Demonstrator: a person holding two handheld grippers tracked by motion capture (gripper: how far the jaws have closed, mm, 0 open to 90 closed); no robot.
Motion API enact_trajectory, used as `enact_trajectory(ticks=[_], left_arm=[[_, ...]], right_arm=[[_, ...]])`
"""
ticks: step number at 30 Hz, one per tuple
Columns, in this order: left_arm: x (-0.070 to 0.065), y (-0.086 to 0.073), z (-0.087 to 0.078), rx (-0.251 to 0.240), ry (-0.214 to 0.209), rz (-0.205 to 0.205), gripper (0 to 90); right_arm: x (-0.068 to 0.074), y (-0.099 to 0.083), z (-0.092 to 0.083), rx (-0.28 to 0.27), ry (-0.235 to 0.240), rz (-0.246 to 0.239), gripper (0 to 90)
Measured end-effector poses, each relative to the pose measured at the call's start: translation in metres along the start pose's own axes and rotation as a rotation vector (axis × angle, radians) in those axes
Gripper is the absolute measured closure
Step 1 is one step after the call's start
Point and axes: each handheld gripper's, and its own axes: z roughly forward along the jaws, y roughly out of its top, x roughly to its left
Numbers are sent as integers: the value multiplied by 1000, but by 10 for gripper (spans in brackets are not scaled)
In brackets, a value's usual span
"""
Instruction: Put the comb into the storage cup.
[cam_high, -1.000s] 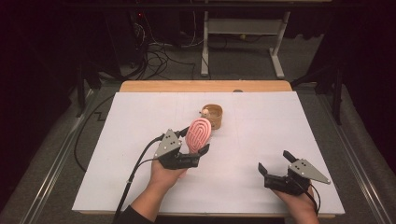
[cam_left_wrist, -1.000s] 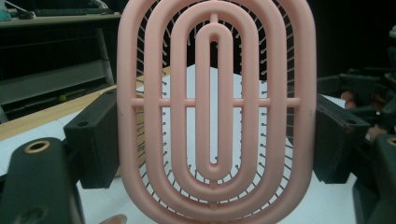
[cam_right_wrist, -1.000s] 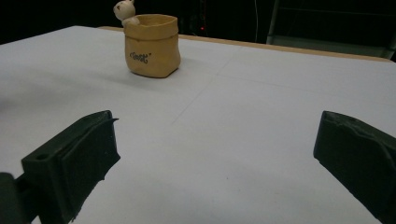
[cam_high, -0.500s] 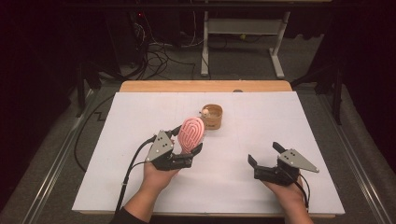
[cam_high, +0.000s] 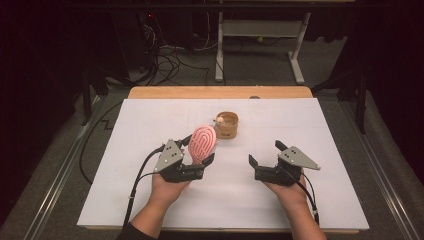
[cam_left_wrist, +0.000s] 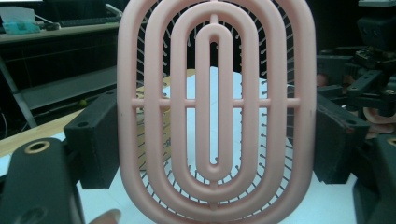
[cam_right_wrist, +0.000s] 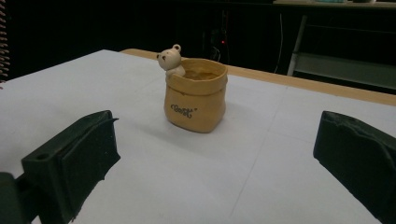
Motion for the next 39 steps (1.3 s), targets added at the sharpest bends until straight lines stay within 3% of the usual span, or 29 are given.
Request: enact_trajectory(ticks=[8,16,26,39], left_arm=[[2,-1,0,14,3,2,182],[0,0,-1,17,5,11,182],[-7,-1,0,26,-6,33,182],[-14,-3,3,36,-16,46,182]], right_arm=[[11,11,14,16,35,-26,4],[26,11,23,37,79,1,1],[25,1,12,69,91,7,1],[34,12,4,45,144,9,1]])
